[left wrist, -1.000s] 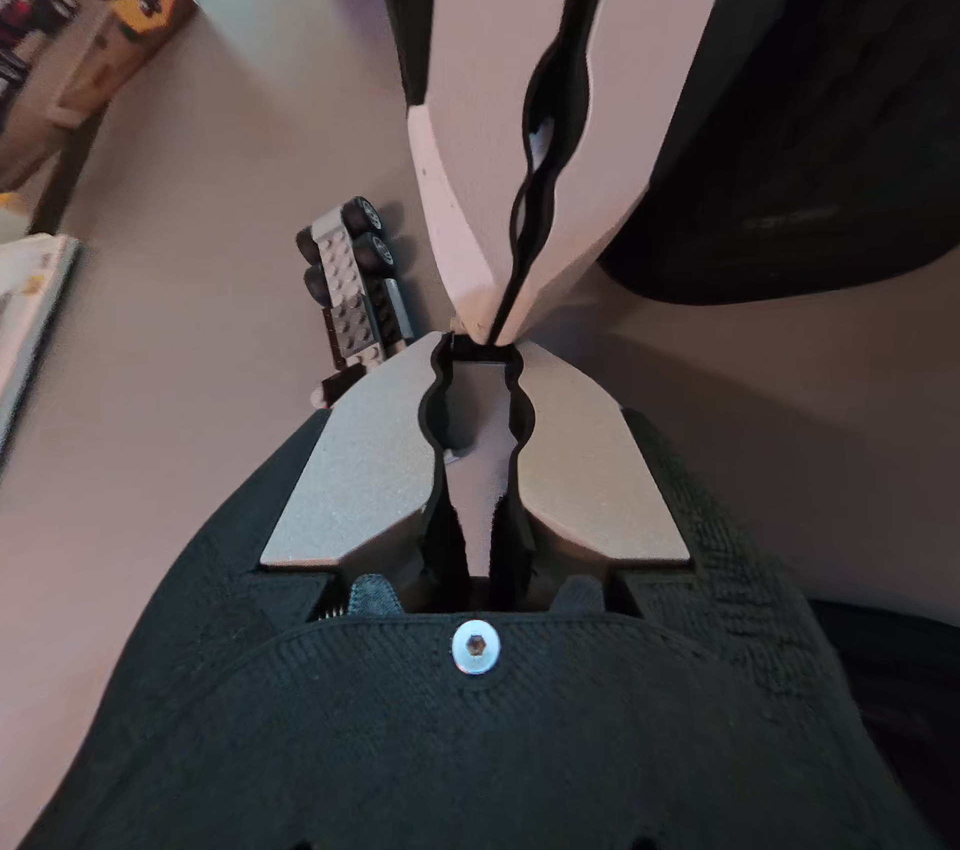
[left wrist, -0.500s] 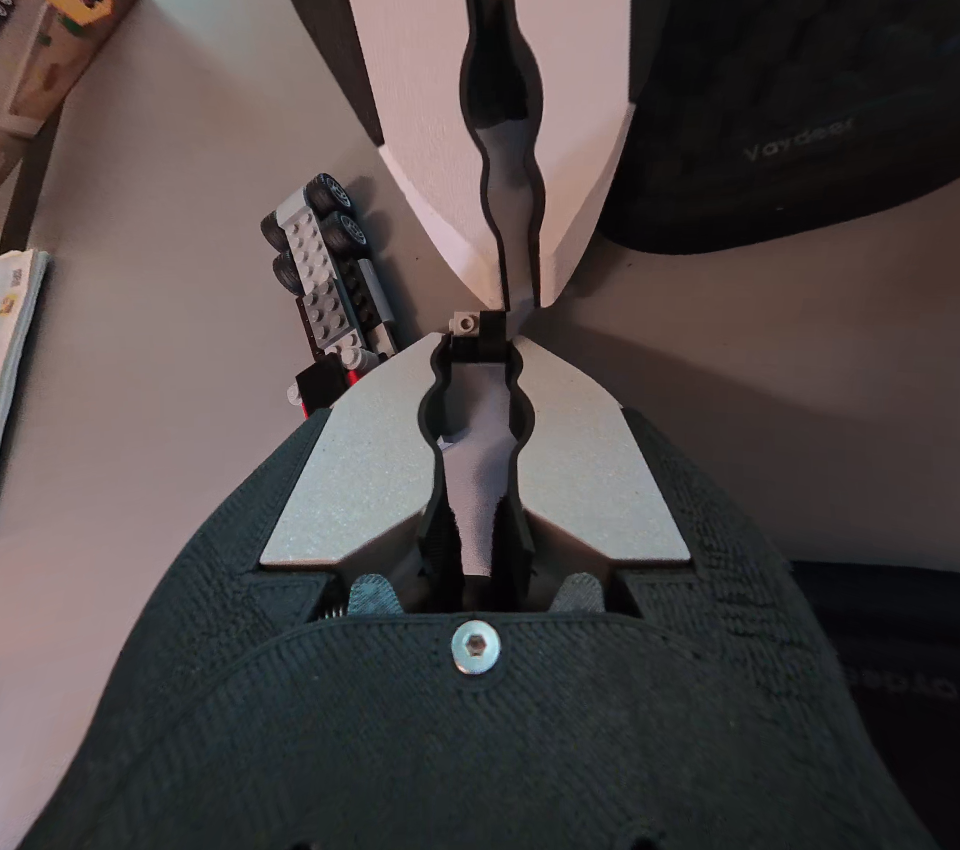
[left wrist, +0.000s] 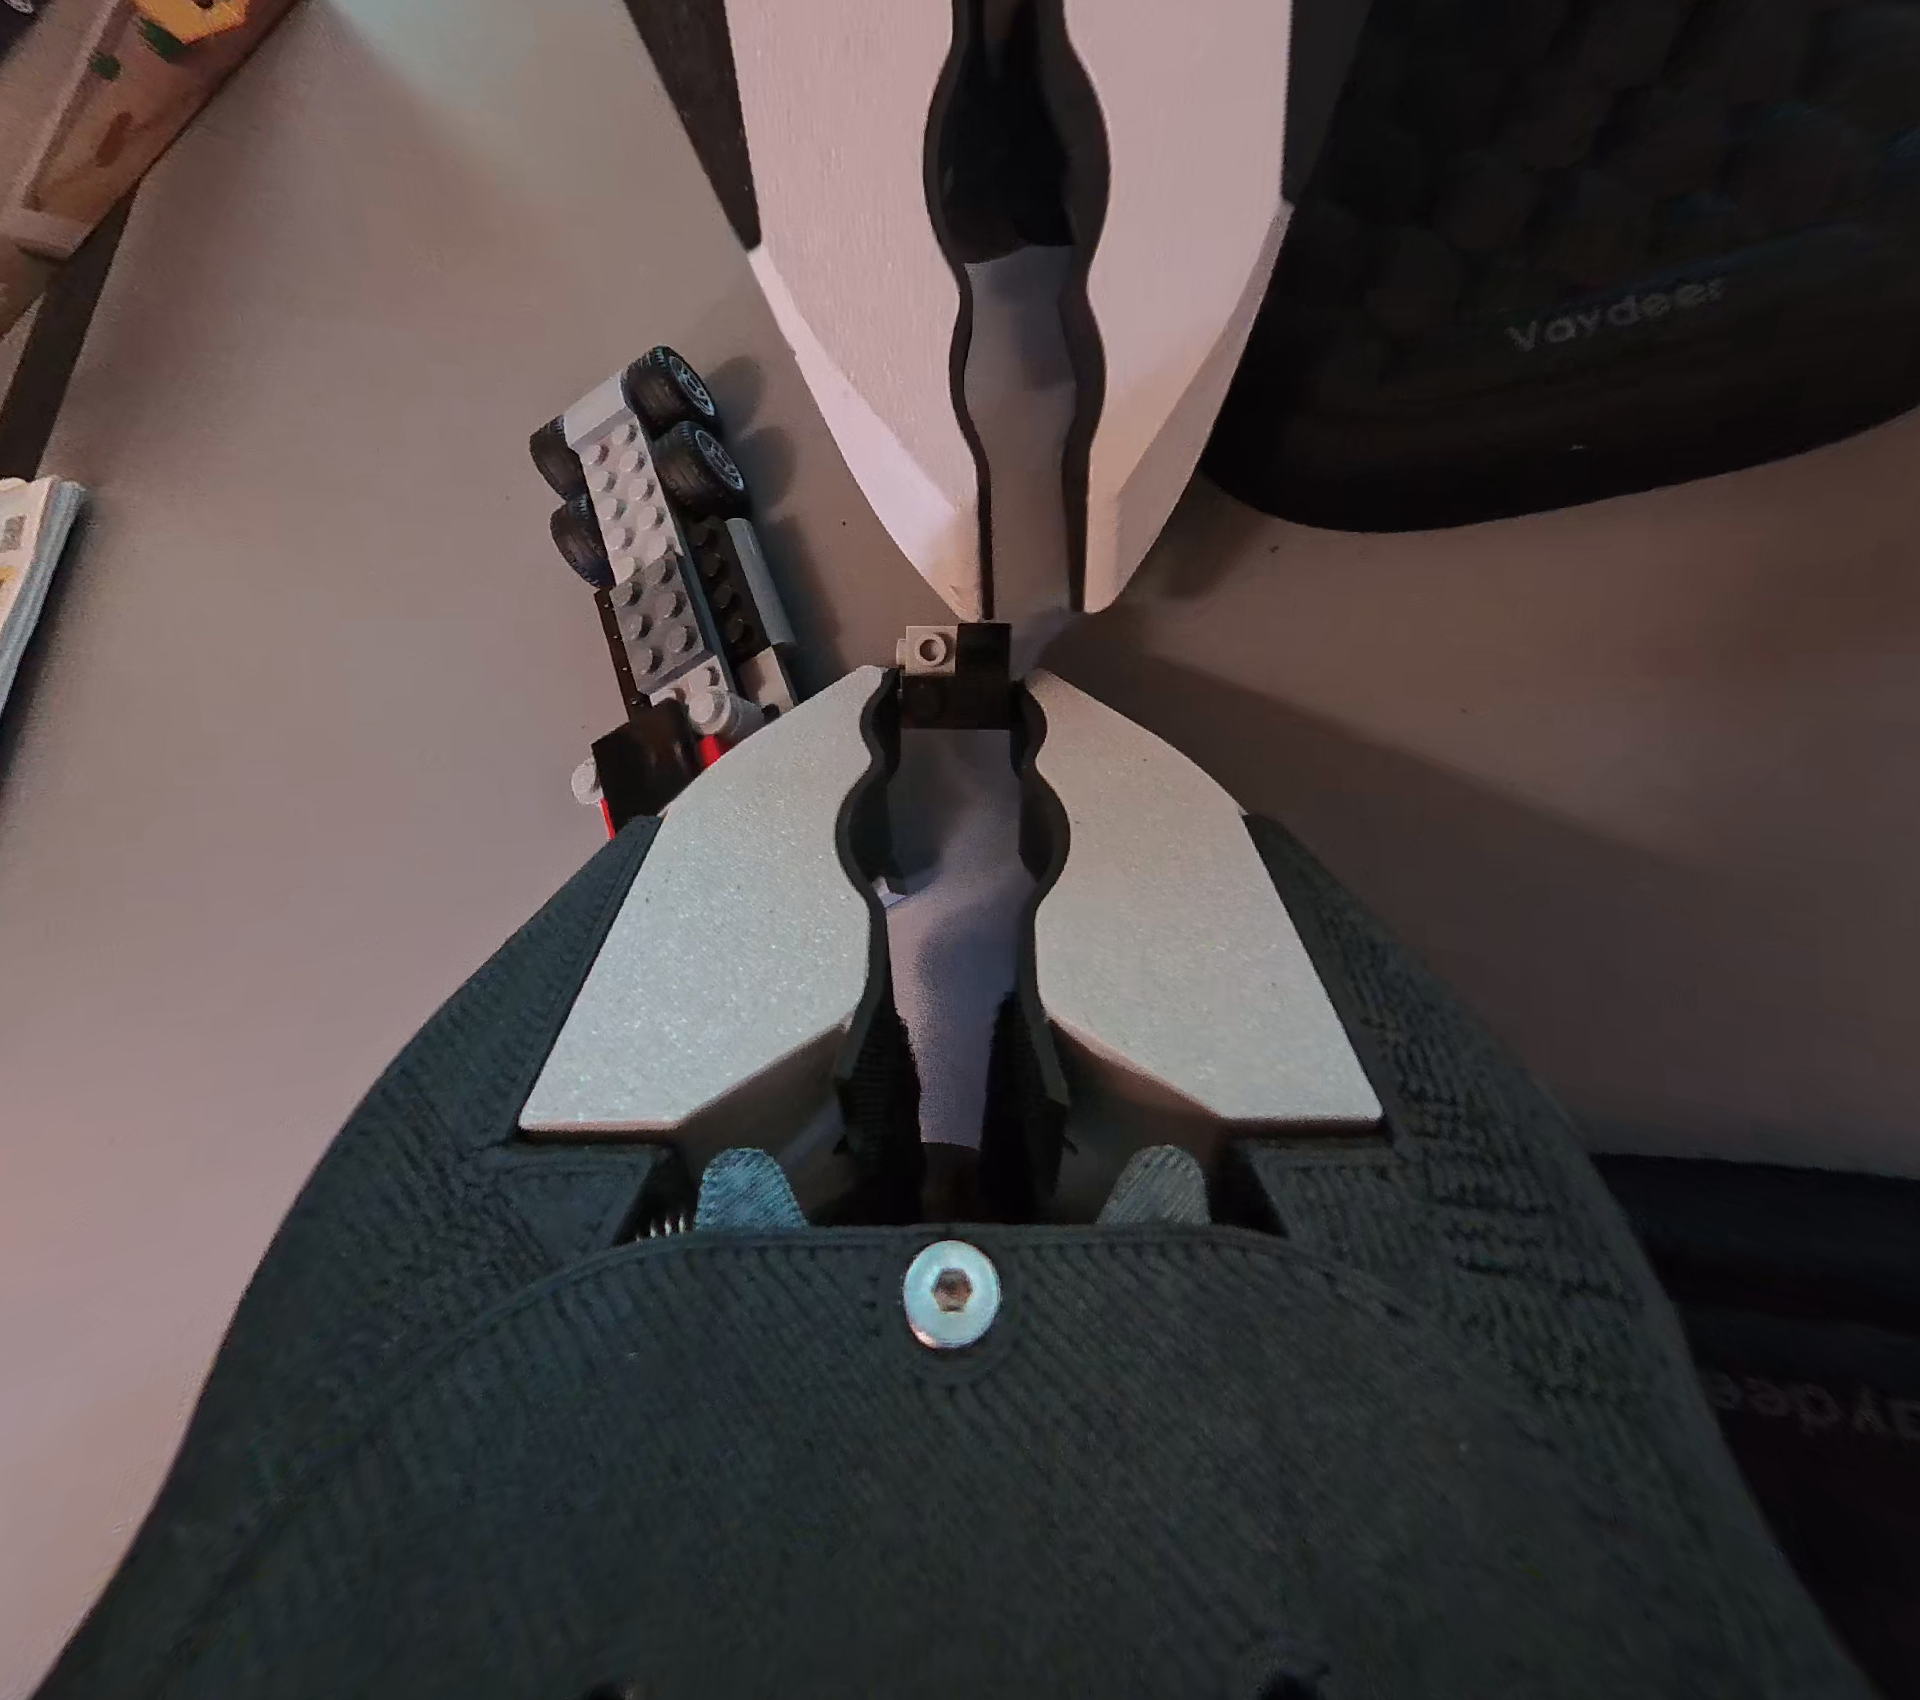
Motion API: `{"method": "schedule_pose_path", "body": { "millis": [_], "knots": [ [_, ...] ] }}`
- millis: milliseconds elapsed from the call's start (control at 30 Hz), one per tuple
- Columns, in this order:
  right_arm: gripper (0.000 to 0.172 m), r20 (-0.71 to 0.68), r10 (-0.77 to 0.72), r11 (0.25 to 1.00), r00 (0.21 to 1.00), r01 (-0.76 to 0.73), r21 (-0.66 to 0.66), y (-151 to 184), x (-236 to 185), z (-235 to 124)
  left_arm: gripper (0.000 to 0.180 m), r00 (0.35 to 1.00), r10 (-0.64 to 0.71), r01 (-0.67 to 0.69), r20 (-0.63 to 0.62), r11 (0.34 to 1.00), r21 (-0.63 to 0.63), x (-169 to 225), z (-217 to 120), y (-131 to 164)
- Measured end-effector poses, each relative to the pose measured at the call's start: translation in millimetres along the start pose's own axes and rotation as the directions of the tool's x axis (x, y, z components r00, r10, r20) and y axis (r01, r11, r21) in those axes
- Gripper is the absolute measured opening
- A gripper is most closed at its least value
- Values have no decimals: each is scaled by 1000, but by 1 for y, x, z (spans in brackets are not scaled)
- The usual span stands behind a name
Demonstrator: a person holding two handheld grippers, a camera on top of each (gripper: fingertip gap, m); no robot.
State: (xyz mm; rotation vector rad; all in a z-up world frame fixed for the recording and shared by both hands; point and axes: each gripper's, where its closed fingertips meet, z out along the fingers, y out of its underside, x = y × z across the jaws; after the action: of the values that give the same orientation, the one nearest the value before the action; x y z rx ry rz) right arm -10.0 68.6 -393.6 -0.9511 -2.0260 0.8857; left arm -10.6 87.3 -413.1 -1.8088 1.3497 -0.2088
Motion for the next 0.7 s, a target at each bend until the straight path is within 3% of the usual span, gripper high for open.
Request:
{"method": "schedule_pose_path", "body": {
  "millis": [333, 700],
  "knots": [
    [16, 19, 36, 999, 999, -36, 16, 0, -1, -2, 48, 996, -70, 72, -62, 997, 37, 3, -4, -5],
    [24, -134, 91, 992, 987, -78, 96, -2, 30, -20, 62, 964, -203, 239, -169, 944, 229, -13, -28, -23]
  ]
}}
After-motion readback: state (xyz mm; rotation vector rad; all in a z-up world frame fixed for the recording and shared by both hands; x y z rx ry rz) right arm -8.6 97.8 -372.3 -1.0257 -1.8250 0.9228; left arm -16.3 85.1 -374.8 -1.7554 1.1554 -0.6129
